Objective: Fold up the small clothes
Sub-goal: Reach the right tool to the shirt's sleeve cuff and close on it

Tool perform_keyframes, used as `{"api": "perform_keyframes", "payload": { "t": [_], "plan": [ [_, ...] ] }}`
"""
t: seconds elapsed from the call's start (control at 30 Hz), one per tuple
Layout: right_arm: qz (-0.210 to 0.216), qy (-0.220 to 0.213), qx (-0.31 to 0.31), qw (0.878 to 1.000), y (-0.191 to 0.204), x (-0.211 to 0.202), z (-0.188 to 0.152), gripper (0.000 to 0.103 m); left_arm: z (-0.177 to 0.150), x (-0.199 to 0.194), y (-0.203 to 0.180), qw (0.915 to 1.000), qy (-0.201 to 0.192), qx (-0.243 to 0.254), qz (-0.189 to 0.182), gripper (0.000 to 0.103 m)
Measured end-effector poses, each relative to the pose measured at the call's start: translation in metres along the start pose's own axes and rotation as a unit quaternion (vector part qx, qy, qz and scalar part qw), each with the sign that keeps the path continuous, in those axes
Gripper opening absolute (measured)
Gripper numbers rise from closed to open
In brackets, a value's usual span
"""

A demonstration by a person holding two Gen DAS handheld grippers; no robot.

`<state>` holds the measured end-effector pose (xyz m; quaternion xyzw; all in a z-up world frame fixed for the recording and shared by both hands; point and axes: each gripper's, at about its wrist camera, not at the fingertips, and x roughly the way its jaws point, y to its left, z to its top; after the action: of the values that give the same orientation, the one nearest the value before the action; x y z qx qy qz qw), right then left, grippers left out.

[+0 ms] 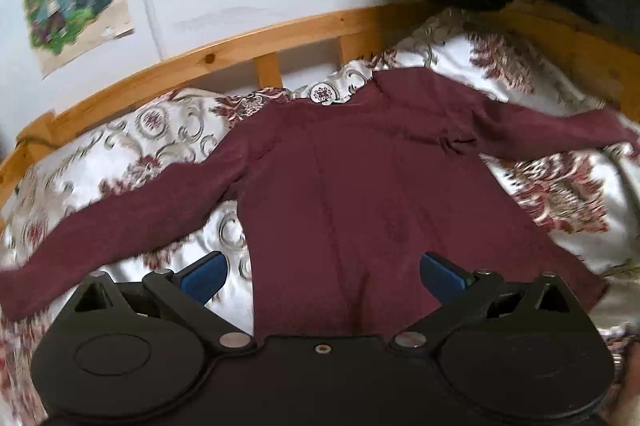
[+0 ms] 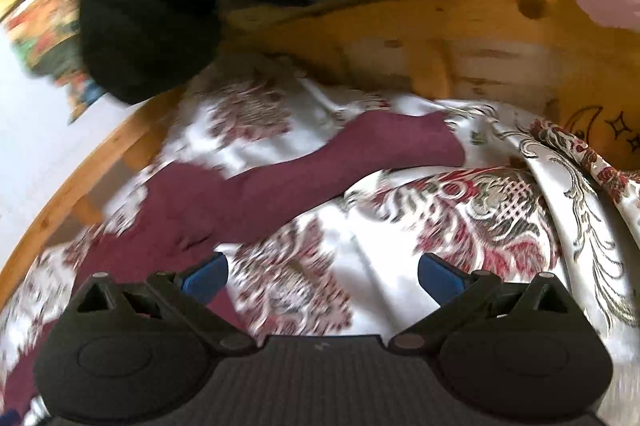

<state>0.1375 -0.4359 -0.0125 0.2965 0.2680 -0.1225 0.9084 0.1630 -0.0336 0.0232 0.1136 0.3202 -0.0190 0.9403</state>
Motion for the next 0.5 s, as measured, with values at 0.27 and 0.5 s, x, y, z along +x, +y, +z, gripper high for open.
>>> {"api": "perform_keyframes", "payload": {
  "t": [0.27,0.5],
  "plan": [
    [-0.052,-0.008,0.078,0.996,-0.026,0.065,0.04,0.103,0.029,0.075,-0.007,0.9998,-0.019,0.008,-0.007,0.102],
    [-0.092,-0.052,0.114,0.988,-0.048,0.103,0.063,0.103,0.014,0.118,0.004,0.9925,0.037,-0.081,-0.084,0.102]
  ]
}}
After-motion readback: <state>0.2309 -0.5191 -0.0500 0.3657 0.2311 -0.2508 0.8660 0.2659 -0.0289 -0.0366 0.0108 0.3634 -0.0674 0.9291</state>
